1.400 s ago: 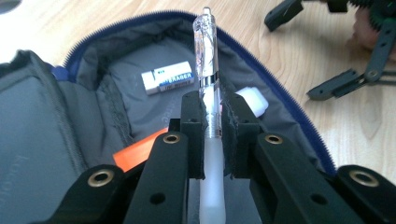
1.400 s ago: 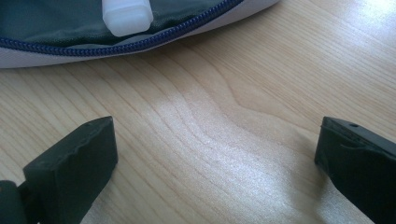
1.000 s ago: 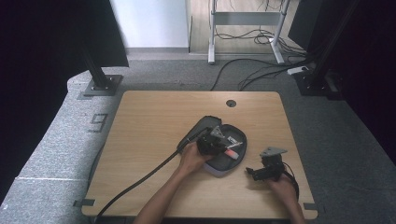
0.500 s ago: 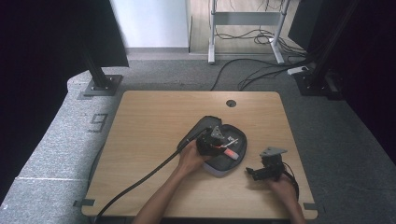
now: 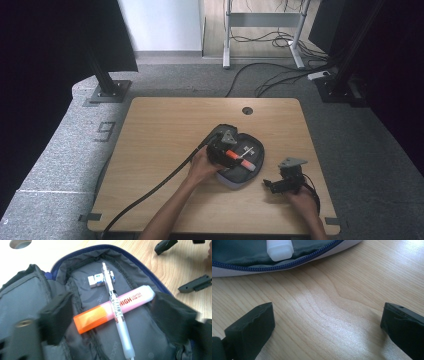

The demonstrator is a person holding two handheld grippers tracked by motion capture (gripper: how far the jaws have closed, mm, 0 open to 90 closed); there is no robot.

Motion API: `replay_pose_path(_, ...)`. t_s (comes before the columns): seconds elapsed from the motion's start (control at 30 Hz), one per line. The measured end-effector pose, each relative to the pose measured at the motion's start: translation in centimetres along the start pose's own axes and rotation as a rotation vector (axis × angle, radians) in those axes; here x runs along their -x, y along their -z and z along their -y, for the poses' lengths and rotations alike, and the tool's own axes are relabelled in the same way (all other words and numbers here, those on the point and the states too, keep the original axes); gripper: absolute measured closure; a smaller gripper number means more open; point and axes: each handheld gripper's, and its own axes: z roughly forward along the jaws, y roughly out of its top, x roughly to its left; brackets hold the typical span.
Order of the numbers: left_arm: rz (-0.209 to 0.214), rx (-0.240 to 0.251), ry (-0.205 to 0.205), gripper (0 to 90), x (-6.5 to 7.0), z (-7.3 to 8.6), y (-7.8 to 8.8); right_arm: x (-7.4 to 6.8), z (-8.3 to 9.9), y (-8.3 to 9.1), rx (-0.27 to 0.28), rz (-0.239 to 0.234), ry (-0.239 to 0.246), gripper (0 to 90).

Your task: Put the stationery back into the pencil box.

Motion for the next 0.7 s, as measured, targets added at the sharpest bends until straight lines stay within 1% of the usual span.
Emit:
replay_pose_path(0.07,-0.003,-0.011,-0.018,14.1,0.0,0.0,0.4,0.0,0.0,0.0,0.0,0.0,0.0,0.0)
replay_pose_path(0.23,0.028,0.019,0.024,13.8,-0.3,0.4,1.5,0.0,0.0,0.0,0.0,0.0,-0.001,0.0)
replay_pose_path(0.33,0.03,0.021,0.042,11.1,-0.5,0.7,2.1,0.0,0.0,0.0,0.0,0.0,-0.001,0.0)
replay_pose_path(0.4,0.013,0.021,0.043,10.4,-0.6,0.9,2.5,0.0,0.0,0.0,0.0,0.0,-0.003,0.0)
replay_pose_path(0.5,0.003,0.016,0.043,7.9,-0.8,1.2,3.1,0.0,0.0,0.0,0.0,0.0,-0.002,0.0)
replay_pose_path(0.57,-0.014,0.008,0.033,5.7,-0.8,1.5,3.5,0.0,0.0,0.0,0.0,0.0,-0.001,0.0)
replay_pose_path(0.67,-0.05,-0.006,0.015,0.0,-0.6,1.9,4.0,0.0,0.0,0.0,-0.001,0.0,-0.004,0.0)
replay_pose_path(0.7,-0.054,-0.006,0.013,0.0,-0.6,2.1,4.3,0.0,0.0,0.0,-0.001,0.0,-0.003,0.0)
